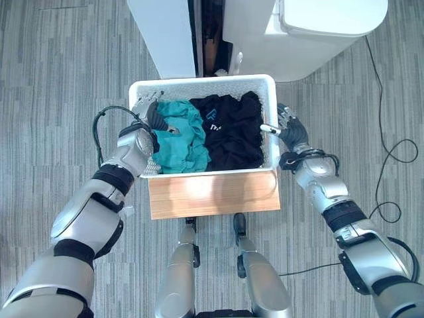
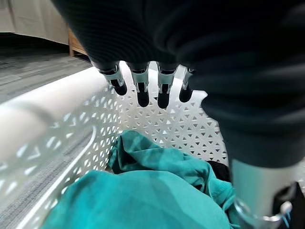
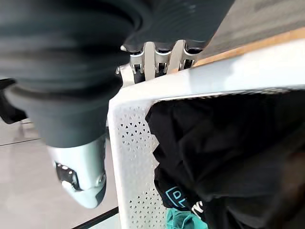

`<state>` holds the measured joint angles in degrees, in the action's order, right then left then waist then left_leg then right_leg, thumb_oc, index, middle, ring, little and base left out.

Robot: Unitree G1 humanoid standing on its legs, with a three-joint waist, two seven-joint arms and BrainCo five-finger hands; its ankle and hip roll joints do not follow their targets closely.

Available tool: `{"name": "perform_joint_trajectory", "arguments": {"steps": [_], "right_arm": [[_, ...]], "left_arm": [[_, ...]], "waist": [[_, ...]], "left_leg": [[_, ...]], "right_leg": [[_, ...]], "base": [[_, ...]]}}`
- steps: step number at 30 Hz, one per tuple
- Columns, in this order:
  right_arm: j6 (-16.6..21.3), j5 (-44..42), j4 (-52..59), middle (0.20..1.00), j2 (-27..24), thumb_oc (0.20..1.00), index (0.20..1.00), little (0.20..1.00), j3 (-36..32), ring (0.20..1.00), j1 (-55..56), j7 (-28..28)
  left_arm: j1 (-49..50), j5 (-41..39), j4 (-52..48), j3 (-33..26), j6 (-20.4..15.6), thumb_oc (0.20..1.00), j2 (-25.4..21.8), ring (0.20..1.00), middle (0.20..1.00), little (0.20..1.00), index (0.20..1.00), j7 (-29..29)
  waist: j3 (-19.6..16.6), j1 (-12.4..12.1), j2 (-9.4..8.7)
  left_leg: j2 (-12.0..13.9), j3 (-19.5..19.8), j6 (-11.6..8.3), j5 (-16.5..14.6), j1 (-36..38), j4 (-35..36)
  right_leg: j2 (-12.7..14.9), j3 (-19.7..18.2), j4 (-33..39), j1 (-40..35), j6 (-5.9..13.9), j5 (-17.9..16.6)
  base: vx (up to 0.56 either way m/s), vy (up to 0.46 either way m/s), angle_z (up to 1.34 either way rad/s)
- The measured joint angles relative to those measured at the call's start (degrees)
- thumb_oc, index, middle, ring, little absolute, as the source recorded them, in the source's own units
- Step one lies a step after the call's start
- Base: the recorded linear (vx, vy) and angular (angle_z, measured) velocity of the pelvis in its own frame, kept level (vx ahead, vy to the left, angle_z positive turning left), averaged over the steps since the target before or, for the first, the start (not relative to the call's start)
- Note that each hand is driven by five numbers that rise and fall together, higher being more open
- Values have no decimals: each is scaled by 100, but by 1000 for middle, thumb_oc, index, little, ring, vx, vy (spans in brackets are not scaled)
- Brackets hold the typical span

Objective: Grab the laundry basket,head to the washer,open it,put in the laundry and shut it.

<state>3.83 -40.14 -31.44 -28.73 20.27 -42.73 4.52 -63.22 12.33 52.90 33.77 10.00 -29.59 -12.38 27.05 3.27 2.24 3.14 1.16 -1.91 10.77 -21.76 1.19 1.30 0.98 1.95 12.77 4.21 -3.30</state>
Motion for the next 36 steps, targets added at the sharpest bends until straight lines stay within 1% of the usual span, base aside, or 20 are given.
{"name": "perform_joint_trajectory", "arguments": {"steps": [2, 4, 6, 8, 9, 12, 15, 17, 21, 22, 24, 27, 28, 30, 32, 36], "right_arm": [[36, -5, 65, 1000, -19, 1000, 1000, 1000, 3, 1000, 124, -54], [52, -5, 66, 1000, -20, 1000, 1000, 1000, 3, 1000, 201, -91], [143, -2, 53, 1000, -15, 1000, 1000, 1000, -25, 1000, 232, -89], [153, 13, 31, 1000, 3, 1000, 1000, 1000, -96, 1000, 257, -86], [211, 54, -76, 1000, 64, 1000, 1000, 1000, -227, 1000, 336, -77], [213, 65, -122, 1000, 89, 1000, 1000, 1000, -363, 1000, 438, -71], [213, 165, -135, 1000, 132, 1000, 1000, 1000, -440, 1000, 470, -69], [213, 165, -116, 1000, 158, 1000, 1000, 1000, -616, 1000, 552, -63], [213, 171, -29, 1000, 152, 1000, 1000, 1000, -926, 1000, 652, -31], [213, 176, -25, 1000, 148, 1000, 1000, 1000, -974, 1000, 659, -20], [214, 251, -27, 1000, 146, 1000, 1000, 1000, -1007, 1000, 666, 43], [214, 282, -33, 1000, 146, 1000, 1000, 1000, -1004, 1000, 694, 62], [209, 290, -53, 1000, 145, 1000, 1000, 1000, -1002, 1000, 725, 144], [201, 329, -96, 1000, 144, 1000, 1000, 1000, -992, 1000, 751, 185], [179, 427, -101, 1000, 144, 1000, 1000, 1000, -970, 1000, 833, 188], [1, 529, -251, 1000, 145, 1000, 1000, 1000, -854, 1000, 884, 296]], "left_arm": [[-4, 0, -60, -270, 35, 1000, -29, 1000, 1000, 1000, 1000, -181], [3, 2, -321, -437, 47, 1000, -205, 1000, 1000, 1000, 1000, -421], [121, -5, -1061, -665, 45, 1000, -513, 1000, 1000, 1000, 1000, -624], [215, -25, -1712, -964, 12, 1000, -750, 1000, 1000, 1000, 1000, -817], [371, -95, -2462, -1401, -121, 1000, -1071, 1000, 1000, 1000, 1000, -1094], [366, -180, -2597, -1584, -209, 1000, -1356, 1000, 1000, 1000, 1000, -1280], [503, -423, -2419, -1596, -224, 1000, -1528, 1000, 1000, 1000, 1000, -1297], [634, -566, -2194, -1593, -209, 1000, -1534, 1000, 1000, 1000, 1000, -1207], [1194, -419, -2183, -1595, -138, 1000, -1688, 1000, 1000, 1000, 1000, -1039], [1321, -260, -2095, -1554, -108, 1000, -1683, 1000, 1000, 1000, 1000, -949], [1430, -226, -1813, -1445, -75, 1000, -1655, 1000, 1000, 1000, 1000, -770], [1405, -243, -1759, -1444, -9, 1000, -1648, 1000, 1000, 1000, 1000, -597], [1279, -344, -1745, -1324, 22, 1000, -1649, 1000, 1000, 1000, 1000, -459], [1020, -499, -1614, -1036, 22, 1000, -1647, 1000, 1000, 1000, 1000, -375], [777, -733, -1572, -896, 17, 1000, -1642, 1000, 1000, 1000, 1000, -266], [447, -861, -1408, -803, -15, 1000, -1587, 1000, 1000, 1000, 1000, -262]], "waist": [[1, -16, -6], [8, -6, -18], [14, -69, -29], [15, -126, -29], [15, -118, -25], [13, -247, -21], [12, -275, -20], [10, -314, -15], [9, -330, -13], [9, -331, -13], [10, -328, -11], [10, -338, -11], [10, -343, -11], [10, -351, -12], [10, -345, -12], [10, -301, -12]], "left_leg": [[4, 3, 0, 0, 0, -3], [14, 2, -3, 4, 0, -5], [21, 10, -18, 16, 0, -5], [21, 34, -29, 24, 1, -7], [16, 122, -46, 35, 2, -9], [16, 140, -54, 40, 2, -12], [-1, 154, -58, 43, 2, -11], [-21, 161, -57, 46, -6, -11], [-39, 163, -58, 46, -42, -7], [-45, 162, -58, 46, -45, -5], [-54, 158, -57, 46, -52, -2], [-66, 164, -57, 46, -66, -1], [-77, 166, -56, 47, -66, -2], [-82, 175, -53, 50, -66, -4], [-83, 172, -51, 51, -65, -7], [-81, 180, -51, 51, -63, -11]], "right_leg": [[-15, 1, -3, -2, -2, -2], [-29, 0, -4, -2, -5, -15], [-26, 5, -2, -5, -9, -29], [-25, 32, 0, -24, -11, -30], [-25, 107, 24, -64, -15, -30], [-30, 122, 24, -71, -16, -30], [-23, 130, 20, -74, -16, -30], [-19, 133, 20, -73, -15, -30], [12, 136, 22, -41, -9, -25], [21, 134, 21, -34, -2, -19], [32, 134, 21, -26, 4, -15], [45, 139, 21, -16, 11, -11], [55, 144, 21, -20, 14, -9], [57, 147, 21, -23, 15, -9], [56, 148, 18, -24, 16, -10], [51, 153, 18, -34, 17, -11]], "base": [[0, 0, 0], [12, -17, -1], [16, -9, 1], [32, -9, 10], [27, -8, 18], [16, -4, 7], [4, -2, 1], [0, 0, 0], [0, 0, 0], [0, 0, 0], [0, 0, 0], [0, 0, 0], [0, 0, 0], [0, 0, 0], [0, 0, 0], [0, 0, 0]]}}
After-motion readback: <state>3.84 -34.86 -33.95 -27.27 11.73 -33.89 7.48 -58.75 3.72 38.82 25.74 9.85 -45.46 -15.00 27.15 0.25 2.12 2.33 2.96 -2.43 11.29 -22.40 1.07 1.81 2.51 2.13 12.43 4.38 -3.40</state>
